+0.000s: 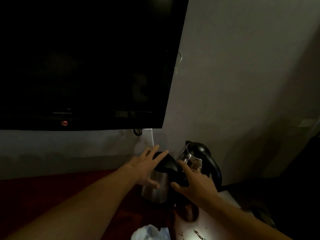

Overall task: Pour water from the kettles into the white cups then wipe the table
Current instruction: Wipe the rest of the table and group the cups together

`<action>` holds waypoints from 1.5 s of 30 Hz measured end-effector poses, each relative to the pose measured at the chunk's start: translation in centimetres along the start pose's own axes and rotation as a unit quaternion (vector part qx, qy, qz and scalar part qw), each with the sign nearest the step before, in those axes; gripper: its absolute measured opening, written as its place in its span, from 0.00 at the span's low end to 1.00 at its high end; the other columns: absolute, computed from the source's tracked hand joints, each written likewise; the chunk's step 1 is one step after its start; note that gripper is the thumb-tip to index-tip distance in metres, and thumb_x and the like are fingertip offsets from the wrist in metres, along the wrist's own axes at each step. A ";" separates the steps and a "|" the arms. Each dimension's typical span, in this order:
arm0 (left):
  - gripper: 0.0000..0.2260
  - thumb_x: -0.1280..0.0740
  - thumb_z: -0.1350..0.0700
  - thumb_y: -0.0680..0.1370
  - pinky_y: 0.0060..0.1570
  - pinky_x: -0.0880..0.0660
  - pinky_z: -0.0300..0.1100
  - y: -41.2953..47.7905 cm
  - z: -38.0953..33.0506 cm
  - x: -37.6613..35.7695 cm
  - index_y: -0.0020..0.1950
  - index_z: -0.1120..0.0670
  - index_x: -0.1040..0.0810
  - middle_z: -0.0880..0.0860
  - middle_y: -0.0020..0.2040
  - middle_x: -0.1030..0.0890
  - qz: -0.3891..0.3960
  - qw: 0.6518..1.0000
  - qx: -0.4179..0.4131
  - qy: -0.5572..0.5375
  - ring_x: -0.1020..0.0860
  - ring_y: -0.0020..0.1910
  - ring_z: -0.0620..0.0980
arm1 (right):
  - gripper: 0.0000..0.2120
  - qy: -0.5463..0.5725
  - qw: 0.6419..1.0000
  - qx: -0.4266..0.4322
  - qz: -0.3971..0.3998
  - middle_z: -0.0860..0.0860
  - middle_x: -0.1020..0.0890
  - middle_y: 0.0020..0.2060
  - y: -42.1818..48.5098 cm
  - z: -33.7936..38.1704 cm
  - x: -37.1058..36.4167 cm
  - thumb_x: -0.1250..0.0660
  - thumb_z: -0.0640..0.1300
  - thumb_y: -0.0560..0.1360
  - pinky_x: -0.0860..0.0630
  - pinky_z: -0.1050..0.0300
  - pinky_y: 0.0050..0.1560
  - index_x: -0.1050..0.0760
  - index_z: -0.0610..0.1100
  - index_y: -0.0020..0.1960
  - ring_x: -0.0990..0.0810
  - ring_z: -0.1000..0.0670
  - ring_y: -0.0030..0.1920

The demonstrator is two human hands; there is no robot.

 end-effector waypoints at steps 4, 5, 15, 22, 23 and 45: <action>0.56 0.23 0.42 0.69 0.73 0.39 0.64 2.4 -0.9 -1.3 0.79 0.38 0.65 0.50 0.80 0.65 0.023 0.996 0.002 -0.082 0.58 0.79 0.61 | 0.32 0.040 0.999 0.016 0.032 0.52 0.22 0.66 1.6 0.0 -1.4 0.36 0.58 0.81 0.23 0.58 0.59 0.47 0.56 0.79 0.21 0.52 0.61; 0.56 0.22 0.42 0.69 0.72 0.38 0.64 2.9 -0.9 -1.4 0.79 0.38 0.64 0.48 0.80 0.63 0.018 0.996 0.003 -0.087 0.57 0.79 0.61 | 0.31 0.065 0.997 0.018 0.034 0.51 0.22 0.66 1.9 0.2 -1.7 0.36 0.56 0.81 0.23 0.58 0.58 0.46 0.55 0.79 0.21 0.52 0.61; 0.52 0.23 0.39 0.66 0.65 0.31 0.65 1.6 2.7 -1.0 0.77 0.34 0.57 0.46 0.79 0.53 -0.044 0.994 0.000 -0.104 0.47 0.76 0.61 | 0.28 0.231 0.971 0.044 0.041 0.50 0.18 0.54 3.1 3.2 -3.1 0.35 0.48 0.82 0.16 0.54 0.46 0.43 0.56 0.78 0.15 0.52 0.43; 0.51 0.25 0.37 0.66 0.64 0.29 0.60 -7.1 8.9 0.4 0.77 0.34 0.56 0.47 0.77 0.50 -0.074 0.992 0.061 -0.083 0.43 0.75 0.58 | 0.31 0.215 0.969 0.108 0.049 0.48 0.17 0.55 2.1 12.3 -3.0 0.37 0.51 0.82 0.17 0.50 0.50 0.46 0.57 0.81 0.17 0.48 0.47; 0.51 0.25 0.37 0.66 0.65 0.29 0.60 -9.1 9.9 0.3 0.77 0.34 0.57 0.47 0.78 0.51 -0.073 0.991 0.075 -0.079 0.44 0.75 0.58 | 0.31 0.216 0.967 0.121 0.057 0.48 0.17 0.54 1.6 14.2 -3.1 0.37 0.51 0.82 0.17 0.49 0.51 0.47 0.58 0.81 0.17 0.48 0.47; 0.51 0.22 0.40 0.65 0.66 0.31 0.62 -36.6 9.2 -5.1 0.77 0.35 0.53 0.47 0.75 0.47 -0.006 0.963 0.231 -0.140 0.41 0.72 0.56 | 0.31 0.238 0.926 0.261 0.134 0.49 0.17 0.56 -16.3 29.6 -8.4 0.35 0.48 0.81 0.18 0.50 0.52 0.45 0.58 0.80 0.16 0.48 0.49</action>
Point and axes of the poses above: each hand's wrist, its own y-axis towards the middle knuckle, its own x-axis out of the back of the hand, z = x × y, the point moved 8 cm from there along y, towards the middle knuckle
